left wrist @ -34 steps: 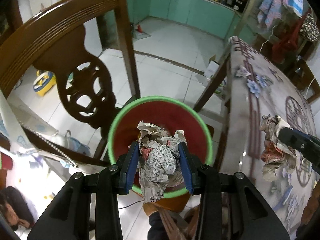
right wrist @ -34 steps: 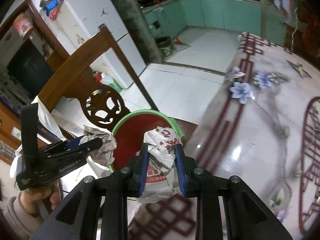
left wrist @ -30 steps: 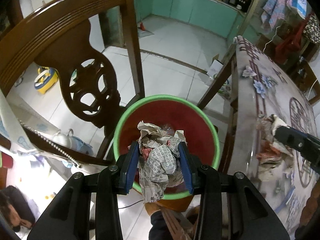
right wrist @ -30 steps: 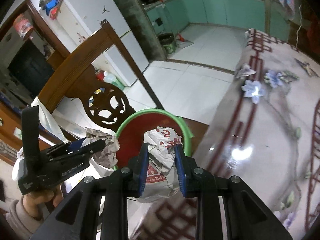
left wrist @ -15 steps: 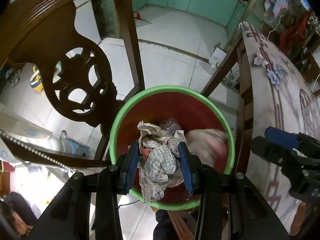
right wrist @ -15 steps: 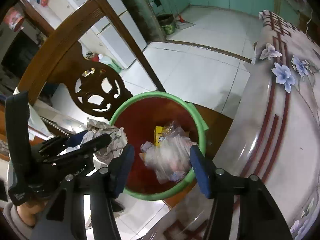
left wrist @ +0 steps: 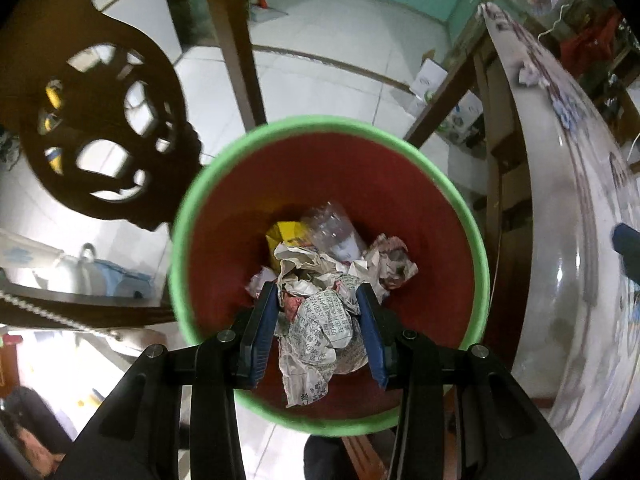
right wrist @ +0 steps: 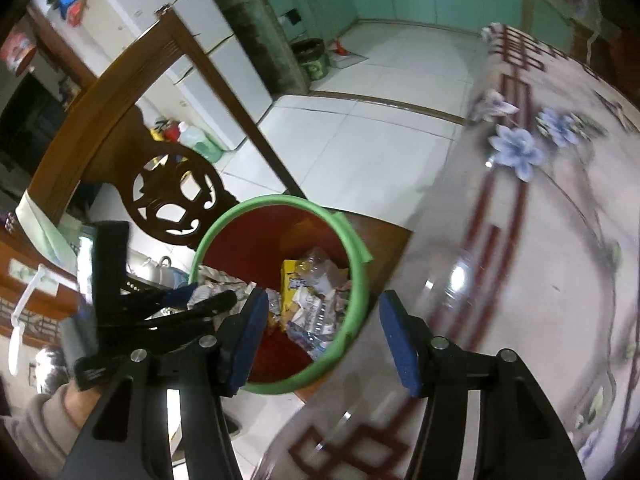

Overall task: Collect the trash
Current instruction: 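Move the open right tool back over the table to the gold box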

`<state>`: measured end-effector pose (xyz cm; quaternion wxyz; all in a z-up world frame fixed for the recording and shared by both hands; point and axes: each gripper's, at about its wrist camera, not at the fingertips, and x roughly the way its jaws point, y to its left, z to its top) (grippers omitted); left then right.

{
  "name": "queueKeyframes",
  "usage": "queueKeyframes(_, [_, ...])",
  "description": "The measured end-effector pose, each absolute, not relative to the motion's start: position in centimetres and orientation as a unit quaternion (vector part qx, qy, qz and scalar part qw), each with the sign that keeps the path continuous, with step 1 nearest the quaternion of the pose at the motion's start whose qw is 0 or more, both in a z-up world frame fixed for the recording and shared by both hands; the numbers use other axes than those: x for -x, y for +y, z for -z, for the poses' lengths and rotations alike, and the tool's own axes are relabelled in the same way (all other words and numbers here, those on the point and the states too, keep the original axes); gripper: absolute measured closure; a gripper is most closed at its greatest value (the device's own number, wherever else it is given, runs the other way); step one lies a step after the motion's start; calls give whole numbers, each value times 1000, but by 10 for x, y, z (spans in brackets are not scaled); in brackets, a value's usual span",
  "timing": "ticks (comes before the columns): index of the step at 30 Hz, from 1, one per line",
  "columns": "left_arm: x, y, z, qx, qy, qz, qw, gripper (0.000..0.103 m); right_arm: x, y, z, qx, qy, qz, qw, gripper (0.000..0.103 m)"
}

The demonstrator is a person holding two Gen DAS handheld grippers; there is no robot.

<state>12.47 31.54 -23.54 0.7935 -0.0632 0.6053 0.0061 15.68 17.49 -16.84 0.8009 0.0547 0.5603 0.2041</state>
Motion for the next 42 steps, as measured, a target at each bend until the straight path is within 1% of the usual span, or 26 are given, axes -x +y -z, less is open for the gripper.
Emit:
queueKeyframes(5, [-130, 302, 235, 54, 606, 0, 794, 65, -146, 145, 164, -72, 562, -182, 804, 46])
queueKeyframes(7, [-133, 296, 232, 42, 601, 1, 798, 61, -142, 133, 159, -73, 558, -172, 809, 46])
queueKeyframes(8, [-134, 295, 233, 40, 597, -1, 801, 61, -140, 128, 158, -73, 557, -167, 810, 46])
queueKeyframes(10, [-137, 293, 236, 43, 595, -5, 802, 56, -137, 117, 155, -72, 557, -161, 812, 46])
queueKeyframes(12, [-141, 293, 247, 46, 597, -10, 800, 51, -133, 106, 152, -71, 556, -153, 814, 46])
queueKeyframes(13, [-144, 292, 255, 44, 604, -10, 795, 50, -131, 99, 151, -72, 556, -148, 815, 46])
queueKeyframes(18, [-153, 285, 293, 39, 649, 1, 760, 50, -118, 70, 150, -87, 558, -120, 817, 46])
queueKeyframes(23, [-161, 280, 316, 47, 670, 2, 741, 49, -109, 51, 156, -100, 564, -101, 814, 46])
queueKeyframes(24, [-163, 279, 320, 48, 673, 1, 738, 46, -106, 46, 157, -104, 565, -96, 813, 46])
queueKeyframes(25, [-165, 278, 324, 47, 675, 1, 736, 40, -104, 43, 158, -107, 566, -93, 812, 46])
queueKeyframes(27, [-169, 274, 332, 37, 682, 0, 730, 32, -101, 40, 159, -111, 566, -88, 812, 46])
queueKeyframes(30, [-172, 267, 343, 29, 698, 3, 716, 27, -97, 33, 158, -117, 565, -81, 812, 46])
queueKeyframes(31, [-171, 266, 347, 27, 701, 5, 712, 40, -96, 31, 158, -118, 565, -80, 813, 46])
queueKeyframes(32, [-170, 265, 347, 22, 701, 1, 713, 55, -96, 31, 158, -118, 565, -79, 813, 46])
queueKeyframes(34, [-168, 268, 342, 27, 701, -11, 713, 65, -94, 28, 155, -117, 563, -77, 814, 46])
queueKeyframes(38, [-157, 271, 319, 32, 674, -25, 738, 67, -93, 23, 147, -117, 549, -76, 824, 46])
queueKeyframes(42, [-142, 271, 272, 33, 616, -46, 786, 68, -96, 20, 143, -116, 544, -79, 828, 46])
